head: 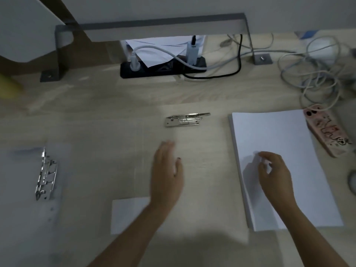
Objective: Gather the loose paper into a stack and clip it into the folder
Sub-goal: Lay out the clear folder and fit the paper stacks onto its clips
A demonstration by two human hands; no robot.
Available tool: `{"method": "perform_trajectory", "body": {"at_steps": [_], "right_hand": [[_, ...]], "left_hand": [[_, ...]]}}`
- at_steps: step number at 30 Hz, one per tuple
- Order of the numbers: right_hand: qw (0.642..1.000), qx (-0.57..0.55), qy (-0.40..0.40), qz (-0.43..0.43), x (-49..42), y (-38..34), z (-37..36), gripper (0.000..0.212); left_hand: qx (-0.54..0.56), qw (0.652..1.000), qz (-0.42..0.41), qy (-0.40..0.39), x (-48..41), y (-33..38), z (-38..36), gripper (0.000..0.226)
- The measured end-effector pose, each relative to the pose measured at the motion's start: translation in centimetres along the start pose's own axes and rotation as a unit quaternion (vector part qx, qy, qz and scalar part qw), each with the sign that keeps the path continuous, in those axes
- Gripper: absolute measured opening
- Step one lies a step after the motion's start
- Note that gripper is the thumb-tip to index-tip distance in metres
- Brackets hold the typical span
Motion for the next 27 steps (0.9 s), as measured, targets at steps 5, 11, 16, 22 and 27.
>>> {"method": "perform_trajectory", "body": {"at_steps": [5, 11, 16, 22, 27], "right_hand": [[0.993, 0.07, -0.072, 0.057, 0.7, 0.4, -0.9, 0.031], [0.992, 0.073, -0.083, 0.065, 0.4, 0.3, -1.0, 0.035], [0.993, 0.051, -0.084, 0.066, 0.1, 0.5, -0.5, 0.035], [0.993, 0.025, -0.102, 0.061, -0.2, 1.1, -0.2, 0.034], [0.993, -0.038, -0.109, 0.036, -0.3, 1.3, 0.2, 0.039]], "left_hand": [[0.156, 0.904, 0.231, -0.326, 5.2, 7.4, -9.2, 0.047], [0.17, 0.861, 0.376, -0.297, 5.0, 8.8, -11.7, 0.013], [0.153, 0.864, 0.39, -0.28, 3.5, 9.0, -12.4, 0.025], [0.182, 0.86, 0.391, -0.273, 3.7, 9.0, -13.3, 0.012], [0.263, 0.842, 0.393, -0.26, 5.4, 9.1, -13.3, 0.023]]}}
Point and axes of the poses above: each hand's wrist, its own x-axis away from the middle knuckle, its own z-axis out of the back of the hand, y = z × x, the point moved 6 cm from there along -x, towards the middle knuckle, and after that the axes turned 15 degrees about z, right-handed, at the moved point
